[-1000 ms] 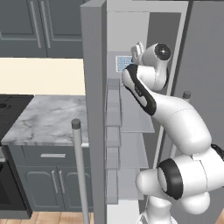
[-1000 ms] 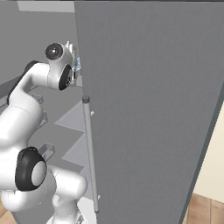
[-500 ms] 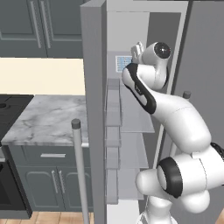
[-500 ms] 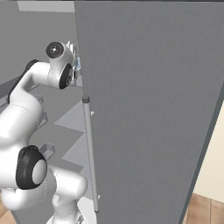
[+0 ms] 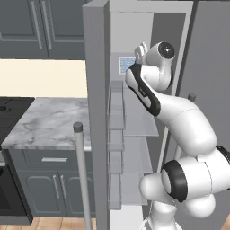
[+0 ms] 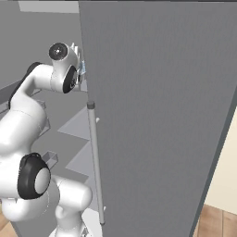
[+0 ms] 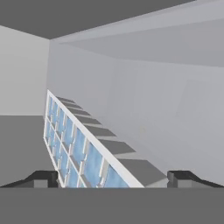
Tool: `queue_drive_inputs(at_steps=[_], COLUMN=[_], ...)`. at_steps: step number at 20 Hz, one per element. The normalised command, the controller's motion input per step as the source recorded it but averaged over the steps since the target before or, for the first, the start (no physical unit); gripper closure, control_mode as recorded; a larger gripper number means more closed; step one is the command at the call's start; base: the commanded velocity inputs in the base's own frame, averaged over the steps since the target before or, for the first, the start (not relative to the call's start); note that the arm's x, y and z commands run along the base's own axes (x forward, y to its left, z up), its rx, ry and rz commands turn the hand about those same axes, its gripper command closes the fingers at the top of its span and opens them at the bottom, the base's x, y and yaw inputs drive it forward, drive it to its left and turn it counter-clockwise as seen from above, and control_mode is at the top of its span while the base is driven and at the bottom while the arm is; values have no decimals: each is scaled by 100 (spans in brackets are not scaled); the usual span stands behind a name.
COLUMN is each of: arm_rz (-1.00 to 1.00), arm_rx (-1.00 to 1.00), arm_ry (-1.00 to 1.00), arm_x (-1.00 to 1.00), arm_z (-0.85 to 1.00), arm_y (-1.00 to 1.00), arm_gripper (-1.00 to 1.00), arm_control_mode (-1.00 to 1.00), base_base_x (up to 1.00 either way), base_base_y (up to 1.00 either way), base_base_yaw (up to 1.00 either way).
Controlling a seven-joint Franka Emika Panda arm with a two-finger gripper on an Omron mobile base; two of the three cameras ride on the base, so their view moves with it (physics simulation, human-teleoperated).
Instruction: Open the freezer door, pick up the ice cube tray from the freezer, and place it on the dining counter.
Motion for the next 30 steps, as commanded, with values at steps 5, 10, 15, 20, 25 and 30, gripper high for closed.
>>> queue_drive_inputs(at_steps=[5, 10, 15, 20, 25, 30], arm_rz=[0, 0, 0, 0, 0, 0], arm_rx=[0, 0, 0, 0, 0, 0], arm_ry=[0, 0, 0, 0, 0, 0], arm_x=[0, 0, 0, 0, 0, 0], arm_z=[0, 0, 0, 0, 0, 7], arm_y=[0, 0, 0, 0, 0, 0], arm_gripper=[-100, 100, 100, 100, 100, 100], arm_control_mode=[-100, -100, -100, -100, -100, -100], base_base_x=[0, 0, 0, 0, 0, 0], base_base_y=[0, 0, 0, 0, 0, 0], base_base_yaw=[0, 0, 0, 0, 0, 0])
